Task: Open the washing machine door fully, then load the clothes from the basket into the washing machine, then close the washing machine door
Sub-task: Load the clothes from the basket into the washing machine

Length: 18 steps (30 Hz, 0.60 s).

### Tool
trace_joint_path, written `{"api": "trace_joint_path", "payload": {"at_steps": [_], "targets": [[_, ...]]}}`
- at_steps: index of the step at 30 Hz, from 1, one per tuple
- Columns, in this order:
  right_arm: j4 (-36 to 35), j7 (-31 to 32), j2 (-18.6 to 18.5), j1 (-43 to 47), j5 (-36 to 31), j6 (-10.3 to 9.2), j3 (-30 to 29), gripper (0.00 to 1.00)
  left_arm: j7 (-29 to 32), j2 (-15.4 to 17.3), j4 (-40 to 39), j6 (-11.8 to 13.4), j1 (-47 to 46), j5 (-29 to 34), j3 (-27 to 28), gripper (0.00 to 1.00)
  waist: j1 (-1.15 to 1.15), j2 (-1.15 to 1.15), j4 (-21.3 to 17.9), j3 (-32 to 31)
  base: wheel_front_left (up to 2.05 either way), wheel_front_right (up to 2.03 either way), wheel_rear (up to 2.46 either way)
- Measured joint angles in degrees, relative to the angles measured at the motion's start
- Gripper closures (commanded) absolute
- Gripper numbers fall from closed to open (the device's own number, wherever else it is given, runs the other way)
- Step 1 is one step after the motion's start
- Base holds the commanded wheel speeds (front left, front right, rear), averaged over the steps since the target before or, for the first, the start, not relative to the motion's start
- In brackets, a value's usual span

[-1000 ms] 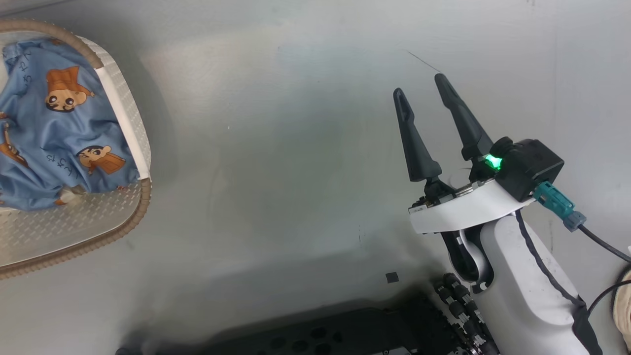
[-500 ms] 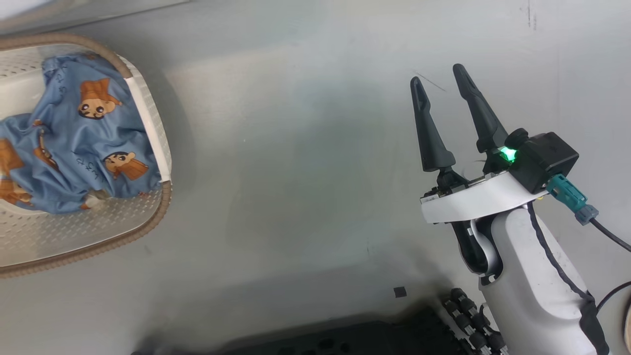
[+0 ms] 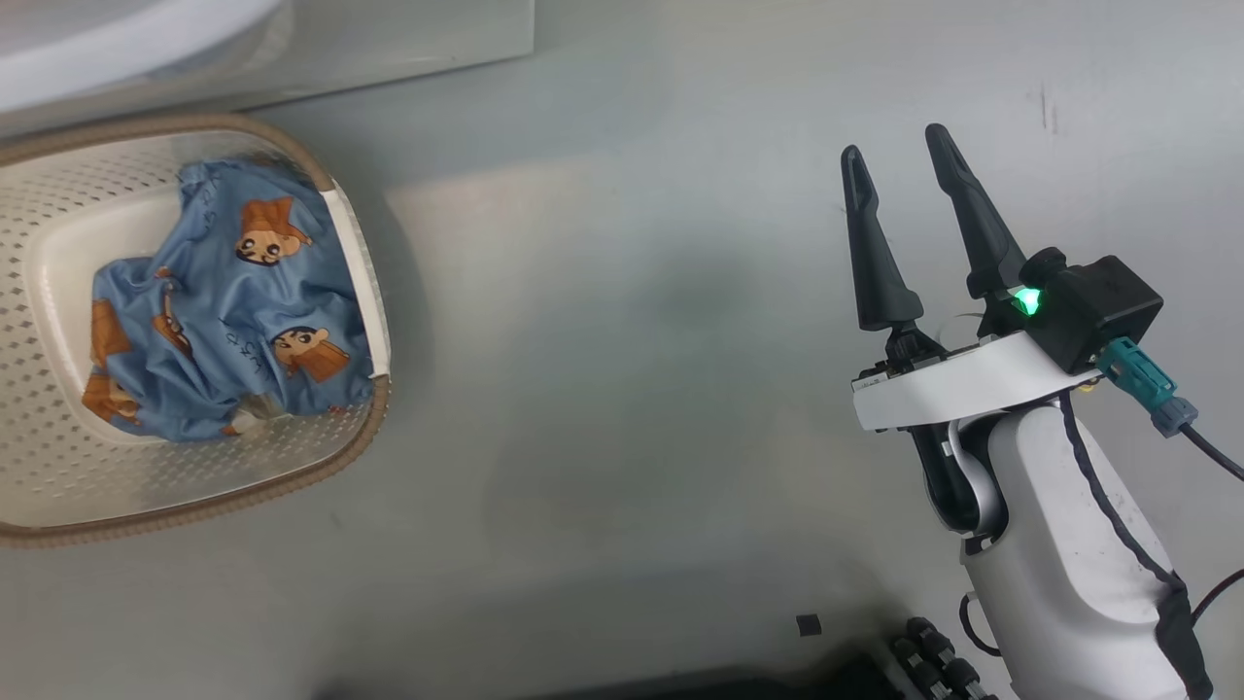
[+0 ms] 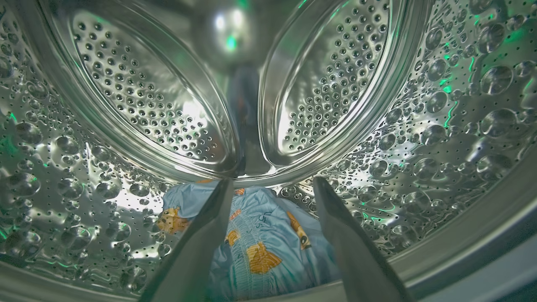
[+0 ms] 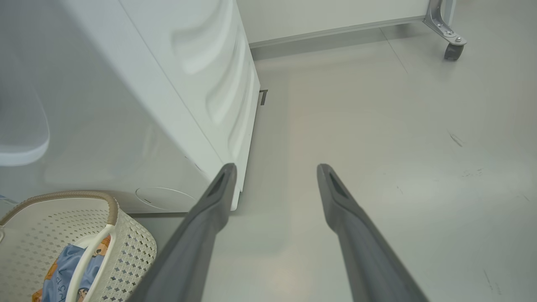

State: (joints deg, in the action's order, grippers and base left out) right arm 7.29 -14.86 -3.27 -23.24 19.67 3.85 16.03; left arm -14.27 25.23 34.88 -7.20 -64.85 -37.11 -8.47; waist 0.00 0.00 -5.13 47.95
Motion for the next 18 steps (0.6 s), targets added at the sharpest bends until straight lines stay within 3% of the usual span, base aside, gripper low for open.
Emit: {"api": "trace_joint_path", "payload": {"at_steps": [12, 18], "targets": [[1.83, 0.00, 0.00, 2.03, -0.60, 0.12, -1.22, 0.00, -0.48, -1.69, -0.44, 0.00, 10.05, -0.21, 0.41, 0.00, 0.00, 0.00, 1.71, -7.29, 0.00, 0.00, 0.00], [2.49, 0.00, 0.00, 3.46, -0.60, 0.21, -1.55, 0.00, -0.48, -2.69, -3.88, 0.00, 15.35, 0.09, 4.98, 0.00, 0.00, 0.00, 2.20, -11.35, 0.00, 0.00, 0.00]]}}
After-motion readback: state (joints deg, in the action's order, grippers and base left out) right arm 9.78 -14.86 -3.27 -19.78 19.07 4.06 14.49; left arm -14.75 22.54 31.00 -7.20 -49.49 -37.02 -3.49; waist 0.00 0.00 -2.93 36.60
